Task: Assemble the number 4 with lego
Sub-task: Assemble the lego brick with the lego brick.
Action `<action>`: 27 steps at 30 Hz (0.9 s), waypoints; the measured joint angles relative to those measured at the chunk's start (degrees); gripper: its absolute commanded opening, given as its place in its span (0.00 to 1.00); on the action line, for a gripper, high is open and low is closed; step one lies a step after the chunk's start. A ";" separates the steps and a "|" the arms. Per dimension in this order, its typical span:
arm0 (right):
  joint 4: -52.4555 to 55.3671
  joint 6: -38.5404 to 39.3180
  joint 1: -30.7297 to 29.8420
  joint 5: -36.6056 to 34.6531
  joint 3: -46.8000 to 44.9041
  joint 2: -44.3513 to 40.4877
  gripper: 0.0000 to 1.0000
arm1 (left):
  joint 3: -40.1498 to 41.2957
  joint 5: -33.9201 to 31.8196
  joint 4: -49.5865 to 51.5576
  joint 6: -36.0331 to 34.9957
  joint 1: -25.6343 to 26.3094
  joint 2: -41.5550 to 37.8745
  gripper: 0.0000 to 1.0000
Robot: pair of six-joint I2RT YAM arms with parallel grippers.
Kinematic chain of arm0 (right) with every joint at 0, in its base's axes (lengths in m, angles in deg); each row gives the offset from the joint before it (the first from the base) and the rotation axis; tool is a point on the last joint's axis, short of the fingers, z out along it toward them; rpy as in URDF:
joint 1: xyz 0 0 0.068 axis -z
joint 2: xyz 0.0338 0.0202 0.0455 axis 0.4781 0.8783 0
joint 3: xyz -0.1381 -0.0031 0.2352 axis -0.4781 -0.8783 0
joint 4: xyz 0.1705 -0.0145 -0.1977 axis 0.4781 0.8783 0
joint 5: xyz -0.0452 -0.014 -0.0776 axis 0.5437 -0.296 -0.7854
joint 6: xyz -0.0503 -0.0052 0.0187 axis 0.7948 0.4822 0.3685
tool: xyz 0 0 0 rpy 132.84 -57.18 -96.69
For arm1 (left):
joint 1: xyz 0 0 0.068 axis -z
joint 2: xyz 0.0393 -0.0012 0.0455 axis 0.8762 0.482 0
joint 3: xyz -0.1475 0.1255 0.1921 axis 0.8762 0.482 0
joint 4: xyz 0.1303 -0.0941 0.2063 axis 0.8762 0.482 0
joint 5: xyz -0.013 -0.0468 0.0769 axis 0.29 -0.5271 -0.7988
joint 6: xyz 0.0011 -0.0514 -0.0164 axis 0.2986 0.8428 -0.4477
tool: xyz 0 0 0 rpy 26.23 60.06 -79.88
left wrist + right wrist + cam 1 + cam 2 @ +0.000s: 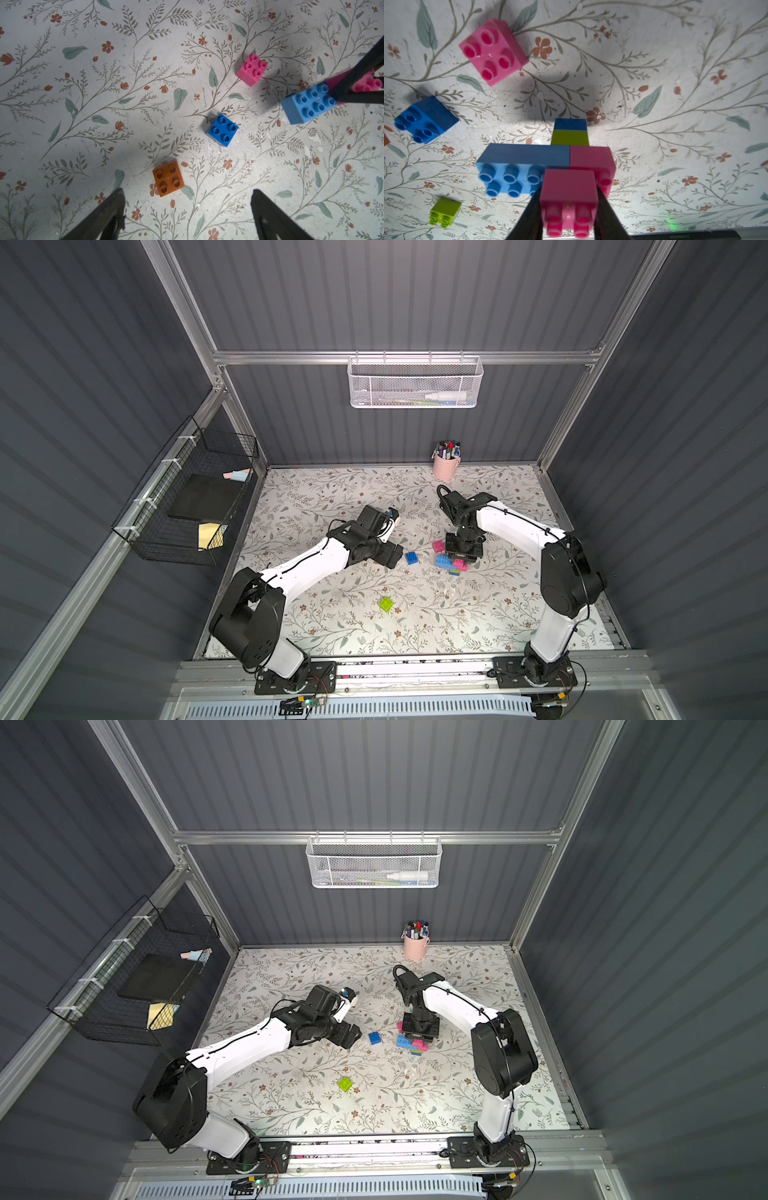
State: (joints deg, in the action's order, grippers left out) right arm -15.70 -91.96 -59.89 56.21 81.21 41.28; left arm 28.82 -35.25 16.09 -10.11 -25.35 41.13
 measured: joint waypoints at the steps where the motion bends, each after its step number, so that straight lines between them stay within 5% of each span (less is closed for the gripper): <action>1: -0.28 -0.02 0.00 0.02 -0.26 -0.13 0.12 | 0.00 0.00 0.00 0.00 0.00 0.00 0.91; 17: -2.14 0.00 -0.02 -0.07 -1.99 -1.40 0.19 | 0.00 -0.02 0.02 -0.17 0.00 0.00 0.91; 21: -2.19 0.02 -0.02 -0.13 -1.99 -1.38 0.06 | 0.00 -0.02 0.02 -0.17 0.00 0.00 0.91; 27: -2.56 0.09 -0.31 -0.37 -2.60 -1.03 0.05 | 0.00 -0.04 0.02 -0.17 0.00 0.00 0.91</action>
State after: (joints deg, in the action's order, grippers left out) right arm -18.26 -91.87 -60.20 55.84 78.61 40.26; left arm 28.82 -35.29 16.12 -10.29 -25.35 41.13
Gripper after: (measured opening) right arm 0.354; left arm 0.911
